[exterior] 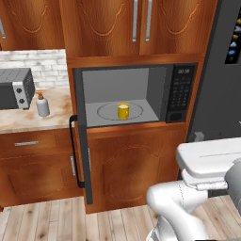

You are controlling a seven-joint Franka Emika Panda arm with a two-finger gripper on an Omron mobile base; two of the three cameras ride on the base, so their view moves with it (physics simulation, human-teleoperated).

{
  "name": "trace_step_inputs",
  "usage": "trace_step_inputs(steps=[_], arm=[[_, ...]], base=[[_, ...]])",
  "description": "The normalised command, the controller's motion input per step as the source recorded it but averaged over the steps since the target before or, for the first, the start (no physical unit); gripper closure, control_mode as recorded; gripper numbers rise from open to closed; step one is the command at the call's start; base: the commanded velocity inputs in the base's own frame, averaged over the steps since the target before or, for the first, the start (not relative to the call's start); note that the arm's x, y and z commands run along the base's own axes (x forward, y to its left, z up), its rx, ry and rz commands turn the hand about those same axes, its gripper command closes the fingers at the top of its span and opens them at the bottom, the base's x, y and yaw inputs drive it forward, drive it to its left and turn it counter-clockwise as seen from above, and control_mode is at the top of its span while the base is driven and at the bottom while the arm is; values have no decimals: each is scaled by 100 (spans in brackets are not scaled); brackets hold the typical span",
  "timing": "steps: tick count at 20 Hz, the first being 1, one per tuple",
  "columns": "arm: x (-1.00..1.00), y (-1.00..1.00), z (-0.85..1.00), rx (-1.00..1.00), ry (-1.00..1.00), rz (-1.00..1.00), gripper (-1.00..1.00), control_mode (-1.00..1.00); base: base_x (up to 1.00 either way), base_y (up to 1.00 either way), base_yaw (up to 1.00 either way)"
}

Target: Pick the mug from the counter and place it inside the microwave. Then close the microwave.

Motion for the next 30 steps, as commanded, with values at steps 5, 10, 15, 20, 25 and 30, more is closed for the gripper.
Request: trace_step_inputs(steps=[5,10,15,20,25,30], arm=[[-1,33,0,-6,-5,-12,-100,-100],[-1,34,-10,-4,-1,-15,-100,-100],[-3,46,-25,0,0,-10,-100,-100],[-2,54,-20,0,0,-7,-100,-100],[0,43,-11,0,0,-6,-100,-100],[0,30,-21,0,0,-4,-100,-100]], base=[[0,0,0],[0,0,0],[0,0,0],[0,0,0],[0,0,0],[0,0,0]])
